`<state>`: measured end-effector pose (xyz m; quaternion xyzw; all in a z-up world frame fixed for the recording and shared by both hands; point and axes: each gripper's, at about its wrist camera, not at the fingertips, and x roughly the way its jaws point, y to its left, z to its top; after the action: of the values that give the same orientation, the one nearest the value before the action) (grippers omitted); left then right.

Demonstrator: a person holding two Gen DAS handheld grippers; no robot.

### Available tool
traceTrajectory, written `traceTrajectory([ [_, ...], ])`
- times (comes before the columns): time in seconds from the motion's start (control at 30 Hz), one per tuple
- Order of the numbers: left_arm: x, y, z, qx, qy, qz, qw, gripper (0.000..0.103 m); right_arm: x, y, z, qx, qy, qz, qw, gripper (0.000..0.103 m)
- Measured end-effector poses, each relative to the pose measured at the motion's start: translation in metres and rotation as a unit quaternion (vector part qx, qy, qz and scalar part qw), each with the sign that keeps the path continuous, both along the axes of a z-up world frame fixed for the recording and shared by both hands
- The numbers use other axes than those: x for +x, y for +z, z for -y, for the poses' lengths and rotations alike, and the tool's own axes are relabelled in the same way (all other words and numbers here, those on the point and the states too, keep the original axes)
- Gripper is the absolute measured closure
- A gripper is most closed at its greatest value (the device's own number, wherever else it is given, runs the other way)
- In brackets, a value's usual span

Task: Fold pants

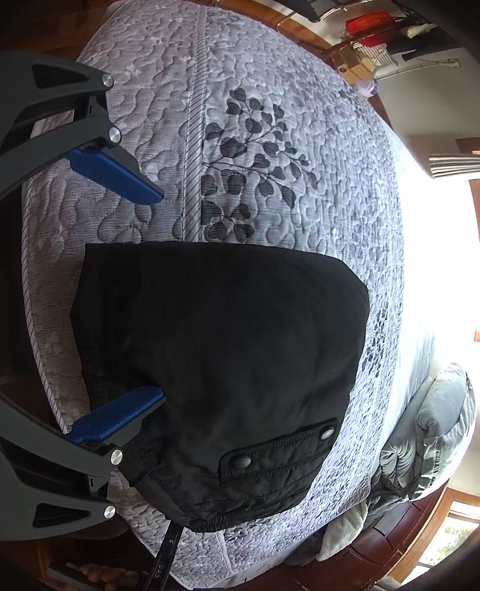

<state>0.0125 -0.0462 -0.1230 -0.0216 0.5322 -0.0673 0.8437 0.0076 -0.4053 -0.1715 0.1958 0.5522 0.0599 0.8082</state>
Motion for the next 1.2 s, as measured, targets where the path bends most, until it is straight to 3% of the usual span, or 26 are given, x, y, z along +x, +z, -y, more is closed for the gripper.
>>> traceTrajectory([
  [0.07, 0.003, 0.003, -0.01, -0.019, 0.0, -0.008, 0.9998, 0.004, -0.002, 0.008, 0.004, 0.001, -0.003, 0.012, 1.0, 0.093],
  [0.13, 0.008, 0.009, -0.019, -0.038, 0.001, -0.013, 0.9992, 0.004, -0.002, 0.017, 0.01, 0.01, -0.007, 0.026, 1.0, 0.079],
  [0.27, 0.018, 0.018, -0.036, -0.109, -0.006, -0.036, 0.9934, 0.004, 0.002, 0.037, 0.016, 0.052, -0.006, 0.055, 0.997, 0.066],
  [0.33, 0.022, 0.019, -0.045, -0.156, -0.007, -0.051, 0.9865, 0.004, 0.005, 0.044, 0.018, 0.077, -0.004, 0.066, 0.995, 0.042],
  [0.37, 0.024, 0.016, -0.05, -0.187, -0.01, -0.066, 0.98, 0.004, 0.007, 0.047, 0.02, 0.09, -0.003, 0.071, 0.993, 0.039],
  [0.43, 0.028, 0.007, -0.059, -0.227, -0.008, -0.094, 0.9692, 0.004, 0.01, 0.047, 0.021, 0.105, -0.001, 0.073, 0.992, 0.038],
  [0.47, 0.028, 0.002, -0.063, -0.232, 0.0, -0.099, 0.9677, 0.004, 0.014, 0.047, 0.02, 0.105, -0.003, 0.07, 0.992, 0.038],
  [0.6, 0.028, -0.02, -0.067, -0.22, -0.001, -0.125, 0.9674, 0.004, 0.016, 0.032, 0.022, 0.12, -0.01, 0.053, 0.991, 0.038],
  [0.7, 0.026, -0.034, -0.066, -0.246, -0.011, -0.145, 0.9582, 0.004, 0.011, 0.022, 0.024, 0.133, -0.013, 0.047, 0.99, 0.039],
  [0.83, 0.028, -0.051, -0.059, -0.225, -0.002, -0.159, 0.9613, 0.004, 0.008, 0.011, 0.028, 0.148, -0.021, 0.036, 0.988, 0.039],
  [0.97, 0.036, -0.057, -0.051, -0.254, -0.002, -0.172, 0.9518, 0.004, 0.008, 0.004, 0.031, 0.161, -0.028, 0.028, 0.986, 0.038],
  [1.2, 0.047, -0.063, -0.034, -0.271, 0.0, -0.193, 0.943, 0.004, 0.008, -0.002, 0.035, 0.164, -0.033, 0.023, 0.986, 0.033],
])
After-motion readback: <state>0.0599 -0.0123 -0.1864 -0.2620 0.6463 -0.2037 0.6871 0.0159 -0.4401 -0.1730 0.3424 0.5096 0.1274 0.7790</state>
